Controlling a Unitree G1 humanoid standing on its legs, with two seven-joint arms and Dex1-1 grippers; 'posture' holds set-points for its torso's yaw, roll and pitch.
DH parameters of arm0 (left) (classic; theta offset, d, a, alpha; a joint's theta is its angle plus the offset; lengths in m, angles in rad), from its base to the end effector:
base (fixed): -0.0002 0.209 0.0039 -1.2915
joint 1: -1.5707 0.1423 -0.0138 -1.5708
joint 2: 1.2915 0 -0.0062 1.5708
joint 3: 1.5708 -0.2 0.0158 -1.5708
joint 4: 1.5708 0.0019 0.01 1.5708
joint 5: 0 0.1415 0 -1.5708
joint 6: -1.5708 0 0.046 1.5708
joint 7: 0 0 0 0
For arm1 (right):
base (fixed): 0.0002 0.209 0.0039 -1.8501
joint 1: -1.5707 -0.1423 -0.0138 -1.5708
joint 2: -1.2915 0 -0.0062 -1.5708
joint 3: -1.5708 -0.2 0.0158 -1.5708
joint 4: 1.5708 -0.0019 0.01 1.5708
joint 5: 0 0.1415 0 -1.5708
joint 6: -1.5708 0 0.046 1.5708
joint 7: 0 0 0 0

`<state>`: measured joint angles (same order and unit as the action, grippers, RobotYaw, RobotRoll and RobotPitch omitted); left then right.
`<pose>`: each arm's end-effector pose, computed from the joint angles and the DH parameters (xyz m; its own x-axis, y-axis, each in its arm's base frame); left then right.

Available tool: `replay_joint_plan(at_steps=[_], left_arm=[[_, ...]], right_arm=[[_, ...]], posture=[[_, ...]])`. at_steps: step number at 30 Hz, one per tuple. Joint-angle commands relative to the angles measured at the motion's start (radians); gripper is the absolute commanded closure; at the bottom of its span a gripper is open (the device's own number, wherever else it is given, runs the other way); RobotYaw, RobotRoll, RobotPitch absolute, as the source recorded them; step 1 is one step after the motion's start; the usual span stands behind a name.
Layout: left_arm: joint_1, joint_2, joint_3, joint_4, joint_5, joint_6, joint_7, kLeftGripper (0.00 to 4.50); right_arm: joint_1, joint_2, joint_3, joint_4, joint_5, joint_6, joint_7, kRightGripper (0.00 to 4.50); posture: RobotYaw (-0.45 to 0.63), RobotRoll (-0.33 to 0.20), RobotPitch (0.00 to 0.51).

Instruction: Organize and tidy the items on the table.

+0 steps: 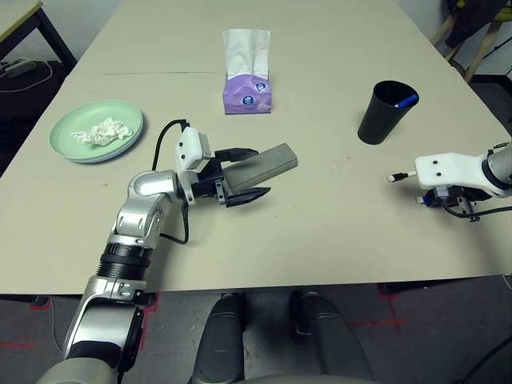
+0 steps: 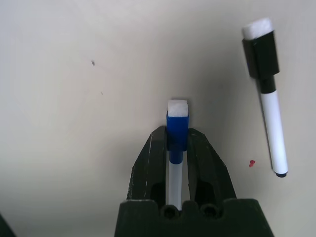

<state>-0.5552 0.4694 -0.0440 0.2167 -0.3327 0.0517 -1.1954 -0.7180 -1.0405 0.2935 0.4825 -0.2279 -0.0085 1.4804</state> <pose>0.3085 0.2141 0.1465 0.3087 -0.9503 -0.0411 0.9104 0.2827 0.3020 0.3018 -0.3251 0.2169 0.3040 0.2589 -0.9168 -0.9526 0.0974 -0.2884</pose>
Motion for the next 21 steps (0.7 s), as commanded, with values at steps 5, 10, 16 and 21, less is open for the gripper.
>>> replay_joint_plan(at_steps=[5, 10, 16, 21], left_arm=[[-0.004, 0.005, -0.016, 0.017, 0.008, -0.027, -0.019, 0.0], [0.001, 0.002, -0.02, 0.01, 0.007, -0.028, -0.023, 0.0], [0.007, 0.003, -0.022, 0.006, 0.003, -0.026, -0.023, 0.0], [0.01, 0.006, -0.018, 0.002, 0.0, -0.017, -0.02, 0.0]], right_arm=[[-0.042, 0.074, -0.106, -0.188, 0.263, 0.312, 0.12, 4.08], [-0.052, 0.209, -0.283, -0.223, 0.407, 0.335, -0.074, 4.08], [-0.019, 0.395, -0.496, -0.249, 0.542, 0.342, -0.387, 4.08], [0.021, 0.56, -0.596, -0.338, 0.608, 0.312, -0.64, 4.08]], posture=[[0.05, 0.0, 0.168], [0.05, 0.0, 0.163], [0.04, 0.0, 0.163], [0.03, 0.0, 0.16]])
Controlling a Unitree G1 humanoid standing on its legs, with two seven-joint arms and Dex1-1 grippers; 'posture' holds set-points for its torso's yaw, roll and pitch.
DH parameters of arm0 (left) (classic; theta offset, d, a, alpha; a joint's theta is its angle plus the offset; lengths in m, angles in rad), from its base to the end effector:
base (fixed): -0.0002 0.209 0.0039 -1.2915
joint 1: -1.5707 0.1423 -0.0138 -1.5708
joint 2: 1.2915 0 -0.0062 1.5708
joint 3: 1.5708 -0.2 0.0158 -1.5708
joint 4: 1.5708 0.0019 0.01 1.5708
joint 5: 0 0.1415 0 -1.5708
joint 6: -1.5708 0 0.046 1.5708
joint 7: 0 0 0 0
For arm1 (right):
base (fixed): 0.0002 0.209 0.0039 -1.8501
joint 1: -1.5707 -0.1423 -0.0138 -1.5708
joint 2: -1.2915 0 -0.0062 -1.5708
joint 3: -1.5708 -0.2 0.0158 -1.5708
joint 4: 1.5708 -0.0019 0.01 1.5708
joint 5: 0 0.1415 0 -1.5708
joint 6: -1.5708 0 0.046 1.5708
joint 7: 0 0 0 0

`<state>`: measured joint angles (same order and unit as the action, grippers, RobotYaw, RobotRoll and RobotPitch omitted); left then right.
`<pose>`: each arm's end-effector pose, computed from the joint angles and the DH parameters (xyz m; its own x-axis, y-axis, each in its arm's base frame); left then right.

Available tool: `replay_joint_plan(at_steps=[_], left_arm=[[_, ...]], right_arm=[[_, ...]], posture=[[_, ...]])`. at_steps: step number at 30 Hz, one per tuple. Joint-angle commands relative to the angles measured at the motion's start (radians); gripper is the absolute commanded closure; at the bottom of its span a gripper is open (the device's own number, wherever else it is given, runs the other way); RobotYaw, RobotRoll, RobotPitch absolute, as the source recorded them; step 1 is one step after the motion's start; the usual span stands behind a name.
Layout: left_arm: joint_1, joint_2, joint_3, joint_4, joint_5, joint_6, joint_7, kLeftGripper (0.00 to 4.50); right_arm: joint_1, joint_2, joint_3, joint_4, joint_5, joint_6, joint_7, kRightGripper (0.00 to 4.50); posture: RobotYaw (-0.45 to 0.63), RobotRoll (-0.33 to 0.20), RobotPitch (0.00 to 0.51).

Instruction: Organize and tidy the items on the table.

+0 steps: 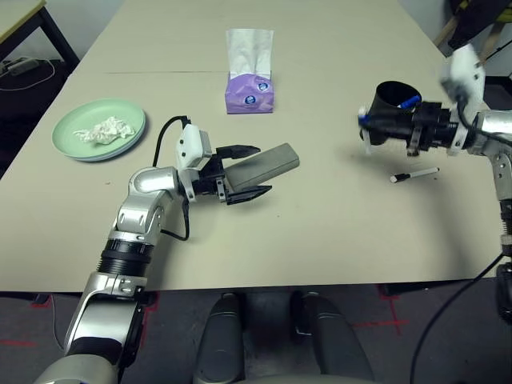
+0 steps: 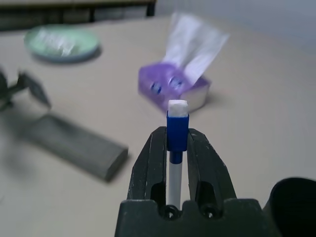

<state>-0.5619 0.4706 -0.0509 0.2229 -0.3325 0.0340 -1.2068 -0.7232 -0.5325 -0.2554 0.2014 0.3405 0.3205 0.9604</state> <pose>0.3095 0.2131 0.1478 0.2930 -0.9551 -0.0433 0.9107 0.2650 0.3168 0.3114 -0.2659 0.2169 0.6744 0.7181 0.1720 -0.6752 0.6940 -0.2498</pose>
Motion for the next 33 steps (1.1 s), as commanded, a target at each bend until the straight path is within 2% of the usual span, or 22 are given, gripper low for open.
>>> replay_joint_plan(at_steps=[1, 5, 9, 16, 19, 24, 32, 33], left_arm=[[0.018, 0.007, -0.011, -0.006, -0.001, 0.003, -0.009, 0.0], [0.012, 0.013, -0.011, 0.0, 0.0, 0.005, -0.014, 0.0], [0.003, 0.016, -0.011, 0.007, -0.001, 0.005, -0.016, 0.0], [-0.006, 0.015, -0.01, 0.022, 0.002, -0.002, -0.022, 0.0], [-0.008, 0.013, -0.011, 0.024, 0.002, -0.003, -0.021, 0.0], [-0.012, 0.014, -0.01, 0.028, 0.004, -0.004, -0.021, 0.0], [-0.003, 0.018, -0.007, 0.016, 0.001, 0.001, -0.018, 0.0], [-0.002, 0.02, -0.007, 0.014, 0.001, 0.003, -0.018, 0.0]], right_arm=[[0.03, 0.079, -0.056, -0.073, 0.05, -0.019, -0.16, 4.08], [0.012, 0.151, -0.085, -0.093, 0.082, -0.033, -0.294, 4.08], [-0.041, 0.183, -0.116, -0.073, 0.104, -0.062, -0.403, 4.08], [-0.101, 0.172, -0.149, -0.007, 0.084, -0.089, -0.573, 4.08], [-0.105, 0.154, -0.134, 0.009, 0.067, -0.031, -0.641, 4.08], [-0.113, 0.115, -0.089, 0.036, 0.03, 0.067, -0.702, 4.08], [-0.13, 0.101, -0.055, 0.077, 0.011, 0.075, -0.696, 4.08], [-0.129, 0.101, -0.051, 0.078, 0.008, 0.073, -0.696, 3.73]], posture=[[0.03, 0.0, 0.16], [0.02, 0.0, 0.156], [0.02, 0.0, 0.154], [0.02, 0.0, 0.153], [0.02, 0.0, 0.154], [0.02, 0.0, 0.155], [0.03, 0.0, 0.158], [0.03, 0.0, 0.158]])
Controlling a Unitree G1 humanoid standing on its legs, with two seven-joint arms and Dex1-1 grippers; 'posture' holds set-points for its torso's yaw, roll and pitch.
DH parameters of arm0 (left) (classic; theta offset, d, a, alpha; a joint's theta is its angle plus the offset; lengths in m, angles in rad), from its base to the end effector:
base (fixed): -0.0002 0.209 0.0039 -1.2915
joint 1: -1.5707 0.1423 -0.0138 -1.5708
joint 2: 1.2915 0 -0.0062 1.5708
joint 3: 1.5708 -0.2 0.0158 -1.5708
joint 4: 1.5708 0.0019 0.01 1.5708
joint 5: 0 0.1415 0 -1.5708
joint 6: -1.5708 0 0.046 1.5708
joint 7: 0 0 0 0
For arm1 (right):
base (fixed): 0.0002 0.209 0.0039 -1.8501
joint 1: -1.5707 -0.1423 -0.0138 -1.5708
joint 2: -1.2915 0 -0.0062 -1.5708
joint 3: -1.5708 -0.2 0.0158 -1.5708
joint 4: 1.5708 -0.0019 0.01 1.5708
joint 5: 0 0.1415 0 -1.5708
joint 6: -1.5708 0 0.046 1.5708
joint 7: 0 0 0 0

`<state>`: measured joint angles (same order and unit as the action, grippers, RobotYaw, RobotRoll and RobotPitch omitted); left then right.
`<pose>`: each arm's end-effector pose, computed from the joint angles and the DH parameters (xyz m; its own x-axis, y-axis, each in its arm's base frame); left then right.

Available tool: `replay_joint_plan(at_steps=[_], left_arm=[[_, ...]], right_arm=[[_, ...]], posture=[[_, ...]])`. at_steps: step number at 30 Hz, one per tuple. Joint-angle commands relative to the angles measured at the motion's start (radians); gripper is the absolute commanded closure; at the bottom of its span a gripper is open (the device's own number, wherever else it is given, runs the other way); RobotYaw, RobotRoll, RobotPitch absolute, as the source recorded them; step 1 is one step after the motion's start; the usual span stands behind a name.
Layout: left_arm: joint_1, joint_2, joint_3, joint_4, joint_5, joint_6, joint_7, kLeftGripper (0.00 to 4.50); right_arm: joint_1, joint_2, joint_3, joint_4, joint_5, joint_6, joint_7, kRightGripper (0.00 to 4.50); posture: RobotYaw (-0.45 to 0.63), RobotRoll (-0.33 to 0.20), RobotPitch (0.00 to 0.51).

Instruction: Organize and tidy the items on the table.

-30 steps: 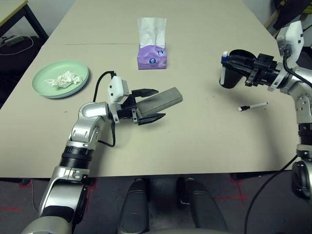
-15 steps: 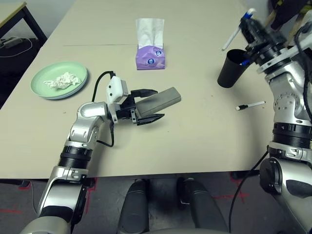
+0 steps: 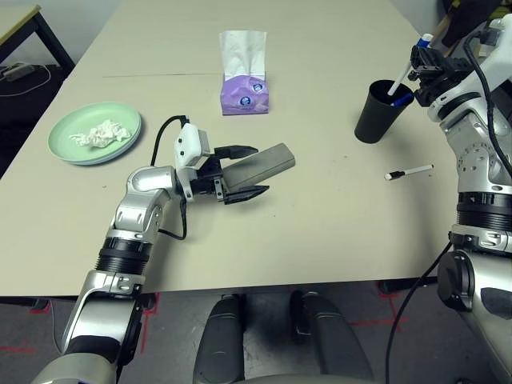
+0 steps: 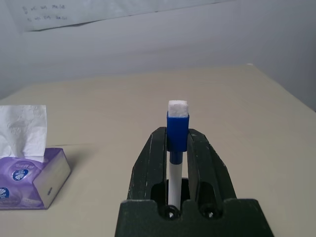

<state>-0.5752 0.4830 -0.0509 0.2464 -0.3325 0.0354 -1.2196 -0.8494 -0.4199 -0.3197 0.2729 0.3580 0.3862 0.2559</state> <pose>0.3119 0.2168 0.1492 0.2940 -0.9540 -0.0582 0.9133 0.2624 0.3116 0.3298 -0.2452 0.2277 0.9447 0.1167 0.3064 -0.1510 0.9844 0.0906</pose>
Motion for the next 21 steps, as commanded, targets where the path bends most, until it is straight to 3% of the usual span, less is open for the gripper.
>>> replay_joint_plan(at_steps=[1, 7, 10, 13, 19, 21], left_arm=[[0.013, 0.009, -0.006, -0.01, 0.0, 0.002, -0.005, 0.0], [0.017, 0.01, -0.006, -0.014, 0.001, 0.002, -0.001, 0.0], [0.019, 0.008, -0.007, -0.016, 0.001, 0.002, 0.001, 0.0], [0.021, 0.007, -0.007, -0.016, 0.001, -0.001, 0.0, 0.0], [0.041, 0.002, -0.007, -0.039, -0.001, -0.001, 0.012, 0.0], [0.053, -0.001, -0.007, -0.053, -0.002, 0.001, 0.021, 0.0]], right_arm=[[-0.002, -0.019, 0.024, 0.01, -0.021, 0.007, 0.011, 3.33], [0.0, -0.041, 0.041, 0.018, -0.026, 0.01, 0.047, 1.21], [-0.005, -0.064, 0.052, 0.02, 0.01, -0.012, 0.17, 0.04], [-0.006, -0.127, 0.103, 0.013, 0.068, 0.002, 0.436, 0.04], [0.002, -0.315, 0.319, 0.072, -0.001, -0.049, 0.913, 0.04], [0.003, -0.38, 0.419, 0.116, -0.082, -0.125, 1.062, 0.04]], posture=[[0.03, 0.0, 0.158], [0.03, 0.0, 0.16], [0.04, 0.0, 0.162], [0.04, 0.0, 0.164], [0.06, 0.0, 0.17], [0.07, 0.0, 0.172]])
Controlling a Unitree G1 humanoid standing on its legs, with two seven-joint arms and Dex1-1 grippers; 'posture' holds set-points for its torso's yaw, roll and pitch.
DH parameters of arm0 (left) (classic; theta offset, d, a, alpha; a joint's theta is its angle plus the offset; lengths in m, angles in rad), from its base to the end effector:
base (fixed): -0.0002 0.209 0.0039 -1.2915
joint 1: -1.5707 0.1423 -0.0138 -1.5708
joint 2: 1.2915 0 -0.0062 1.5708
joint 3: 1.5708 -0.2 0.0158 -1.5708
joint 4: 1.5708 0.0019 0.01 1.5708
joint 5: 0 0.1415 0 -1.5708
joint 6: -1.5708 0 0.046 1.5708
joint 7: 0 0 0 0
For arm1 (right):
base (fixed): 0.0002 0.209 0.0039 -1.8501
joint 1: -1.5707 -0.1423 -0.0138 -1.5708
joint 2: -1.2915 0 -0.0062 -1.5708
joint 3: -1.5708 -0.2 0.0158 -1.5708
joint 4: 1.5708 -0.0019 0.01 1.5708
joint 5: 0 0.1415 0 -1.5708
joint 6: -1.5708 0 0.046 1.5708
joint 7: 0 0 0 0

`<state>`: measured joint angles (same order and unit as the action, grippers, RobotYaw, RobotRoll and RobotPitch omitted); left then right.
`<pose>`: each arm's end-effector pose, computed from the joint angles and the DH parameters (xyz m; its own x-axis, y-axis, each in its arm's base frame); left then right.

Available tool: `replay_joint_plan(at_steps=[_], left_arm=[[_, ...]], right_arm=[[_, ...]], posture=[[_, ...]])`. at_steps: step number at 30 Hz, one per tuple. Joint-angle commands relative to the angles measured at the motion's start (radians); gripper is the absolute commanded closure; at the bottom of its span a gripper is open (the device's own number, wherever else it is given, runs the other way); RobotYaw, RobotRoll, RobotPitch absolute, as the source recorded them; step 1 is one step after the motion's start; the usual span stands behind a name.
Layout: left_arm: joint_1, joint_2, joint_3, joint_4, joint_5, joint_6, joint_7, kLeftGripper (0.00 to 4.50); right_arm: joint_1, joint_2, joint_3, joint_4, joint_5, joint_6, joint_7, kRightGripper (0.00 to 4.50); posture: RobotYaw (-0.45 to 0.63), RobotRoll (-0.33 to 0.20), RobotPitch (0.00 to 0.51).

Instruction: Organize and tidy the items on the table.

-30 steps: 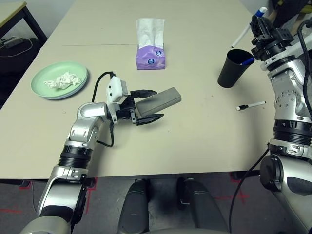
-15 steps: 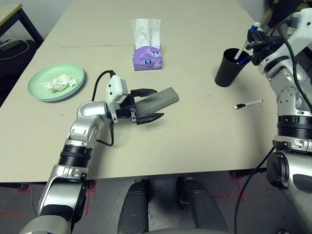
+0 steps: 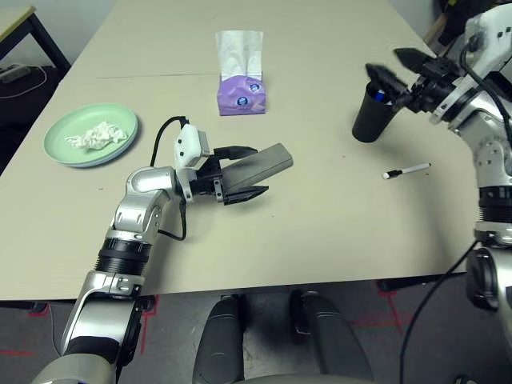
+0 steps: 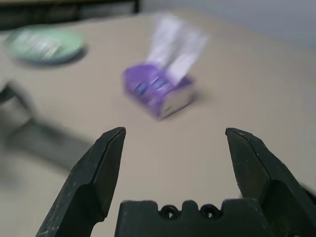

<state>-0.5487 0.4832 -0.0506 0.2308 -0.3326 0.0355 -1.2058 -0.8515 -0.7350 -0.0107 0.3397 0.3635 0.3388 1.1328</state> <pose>0.3080 0.2178 0.1440 0.3063 -0.9501 -0.0583 0.9126 0.2757 0.3020 0.3249 -0.2719 0.2463 0.5605 0.8189 -0.1233 -0.8031 0.5012 -0.3223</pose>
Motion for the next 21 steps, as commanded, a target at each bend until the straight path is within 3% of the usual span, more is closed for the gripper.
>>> replay_joint_plan(at_steps=[1, 6, 11, 21], left_arm=[[0.033, -0.003, -0.007, -0.045, -0.003, 0.003, 0.014, 0.0], [0.075, 0.007, -0.002, -0.101, -0.008, 0.022, 0.037, 0.0], [0.119, 0.018, 0.009, -0.168, -0.018, 0.052, 0.068, 0.0], [0.159, 0.026, 0.014, -0.22, -0.029, 0.081, 0.105, 0.0]], right_arm=[[0.0, -0.097, 0.164, 0.086, -0.141, -0.131, 0.252, 0.04], [-0.091, -0.144, 0.316, 0.322, -0.344, -0.376, 0.4, 0.04], [-0.191, -0.125, 0.384, 0.541, -0.495, -0.594, 0.397, 0.04], [-0.308, -0.148, 0.497, 0.738, -0.742, -0.883, 0.362, 0.04]], posture=[[0.08, 0.0, 0.174], [0.11, 0.0, 0.187], [0.15, 0.0, 0.213], [0.16, 0.0, 0.241]])
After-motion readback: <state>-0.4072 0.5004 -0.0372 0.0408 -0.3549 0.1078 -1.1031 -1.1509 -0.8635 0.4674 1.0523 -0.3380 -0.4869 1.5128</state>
